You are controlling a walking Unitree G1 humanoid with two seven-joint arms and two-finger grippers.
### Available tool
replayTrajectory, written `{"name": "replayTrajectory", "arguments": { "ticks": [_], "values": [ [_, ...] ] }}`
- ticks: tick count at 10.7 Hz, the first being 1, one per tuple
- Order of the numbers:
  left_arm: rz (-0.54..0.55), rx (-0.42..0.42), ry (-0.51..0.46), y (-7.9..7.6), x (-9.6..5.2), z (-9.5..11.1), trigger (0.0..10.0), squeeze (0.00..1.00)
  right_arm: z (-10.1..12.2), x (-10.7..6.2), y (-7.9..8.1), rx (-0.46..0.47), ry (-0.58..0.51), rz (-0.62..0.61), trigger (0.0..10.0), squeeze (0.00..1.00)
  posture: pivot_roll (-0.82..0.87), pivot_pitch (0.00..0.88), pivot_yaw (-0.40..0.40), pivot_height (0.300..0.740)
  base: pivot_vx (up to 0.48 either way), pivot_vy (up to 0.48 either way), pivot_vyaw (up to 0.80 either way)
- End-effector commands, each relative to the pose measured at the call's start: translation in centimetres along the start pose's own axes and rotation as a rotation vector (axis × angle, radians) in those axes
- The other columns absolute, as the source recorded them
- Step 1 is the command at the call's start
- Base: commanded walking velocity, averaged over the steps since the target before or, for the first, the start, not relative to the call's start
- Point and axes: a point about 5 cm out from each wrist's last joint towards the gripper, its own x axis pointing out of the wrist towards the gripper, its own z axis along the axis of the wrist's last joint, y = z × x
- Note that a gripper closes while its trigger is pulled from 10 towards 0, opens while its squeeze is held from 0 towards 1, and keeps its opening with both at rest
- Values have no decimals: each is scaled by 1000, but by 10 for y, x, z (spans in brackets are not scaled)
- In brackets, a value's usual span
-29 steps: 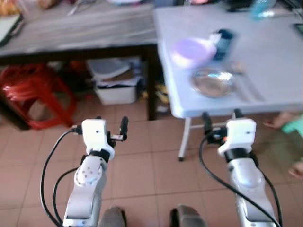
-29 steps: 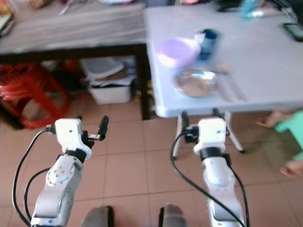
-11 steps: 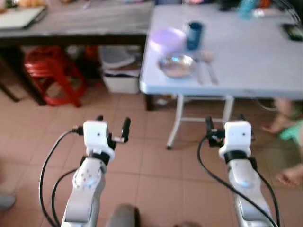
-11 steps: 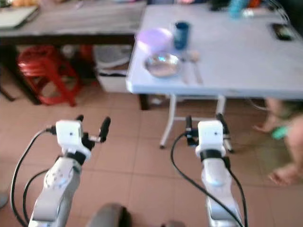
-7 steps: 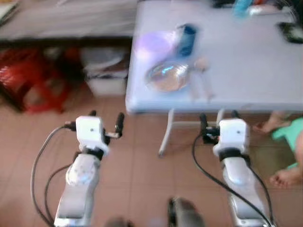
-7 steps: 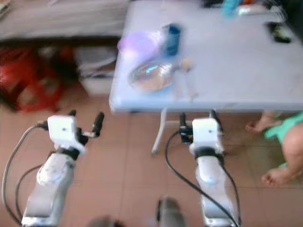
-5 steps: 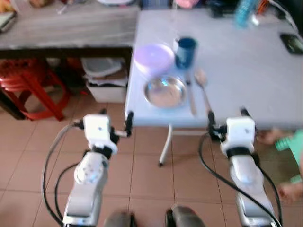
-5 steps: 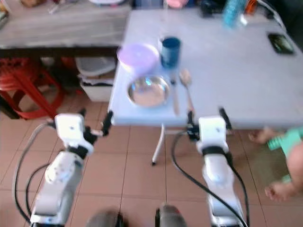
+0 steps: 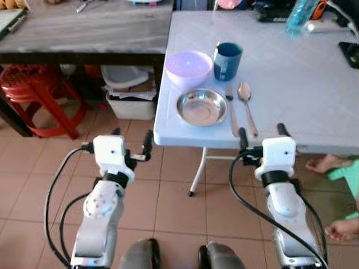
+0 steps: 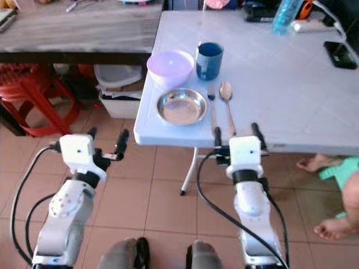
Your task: Setting the table
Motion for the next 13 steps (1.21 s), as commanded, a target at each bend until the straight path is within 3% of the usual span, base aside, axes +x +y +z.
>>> {"name": "replayTrajectory", "arguments": {
  "ticks": [1, 9, 13],
  "values": [
    [-3, -3, -10, 0, 1, 3, 10000, 0, 3, 0, -2, 5, -12, -4, 10000, 0, -45, 141, 40, 740, 0, 0, -594],
    [-17, -21, -37, -3, 3, 9, 10000, 0, 15, 4, -6, 0, -60, -5, 10000, 0, -44, 135, 36, 740, 0, 0, 71],
    [1, -24, -45, -1, 4, 10, 10000, 0, 18, -3, -8, 12, -75, -2, 10000, 0, -50, 133, 41, 740, 185, 0, 180]
  ]
}}
